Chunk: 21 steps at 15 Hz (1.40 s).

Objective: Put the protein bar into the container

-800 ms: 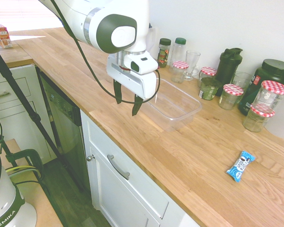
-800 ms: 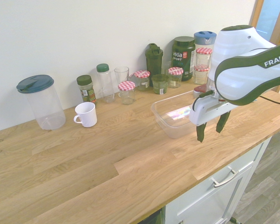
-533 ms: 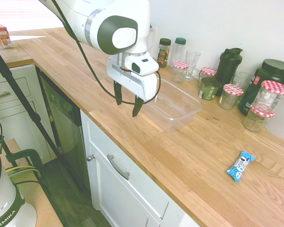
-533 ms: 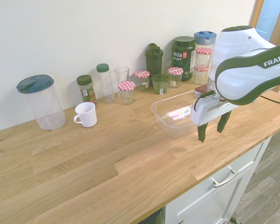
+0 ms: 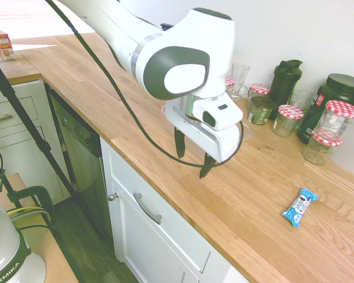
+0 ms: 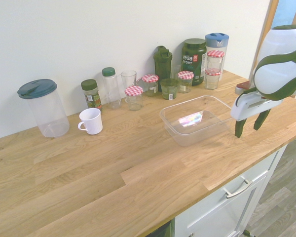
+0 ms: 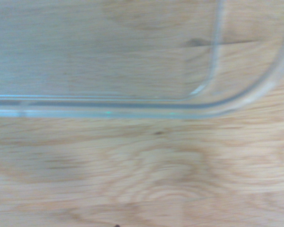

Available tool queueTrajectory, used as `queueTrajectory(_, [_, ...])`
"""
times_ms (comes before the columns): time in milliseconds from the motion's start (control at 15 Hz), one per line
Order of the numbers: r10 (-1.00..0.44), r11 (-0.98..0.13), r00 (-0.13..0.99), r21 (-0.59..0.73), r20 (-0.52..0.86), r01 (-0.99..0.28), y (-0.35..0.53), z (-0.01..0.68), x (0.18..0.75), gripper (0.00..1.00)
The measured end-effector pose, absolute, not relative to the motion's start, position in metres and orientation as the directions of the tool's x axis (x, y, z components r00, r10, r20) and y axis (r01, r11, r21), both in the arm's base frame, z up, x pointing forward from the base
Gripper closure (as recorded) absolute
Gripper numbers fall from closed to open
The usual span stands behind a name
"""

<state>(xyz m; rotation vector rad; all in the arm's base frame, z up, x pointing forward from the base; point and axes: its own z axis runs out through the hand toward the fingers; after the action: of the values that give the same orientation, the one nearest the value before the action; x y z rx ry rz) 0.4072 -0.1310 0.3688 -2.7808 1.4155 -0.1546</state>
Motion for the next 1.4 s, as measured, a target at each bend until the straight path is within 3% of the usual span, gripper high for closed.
queueTrajectory(733, [-0.848, -0.514, 0.499, -0.046, 0.176, -0.857, -0.281, 0.388, 0.481, 0.0])
queueTrajectory(1333, [-0.818, -0.561, 0.548, -0.03, 0.175, -0.827, -0.363, 0.359, 0.511, 0.0])
queueTrajectory(1400, [-0.816, -0.564, 0.552, -0.031, 0.171, -0.825, -0.366, 0.355, 0.513, 1.0])
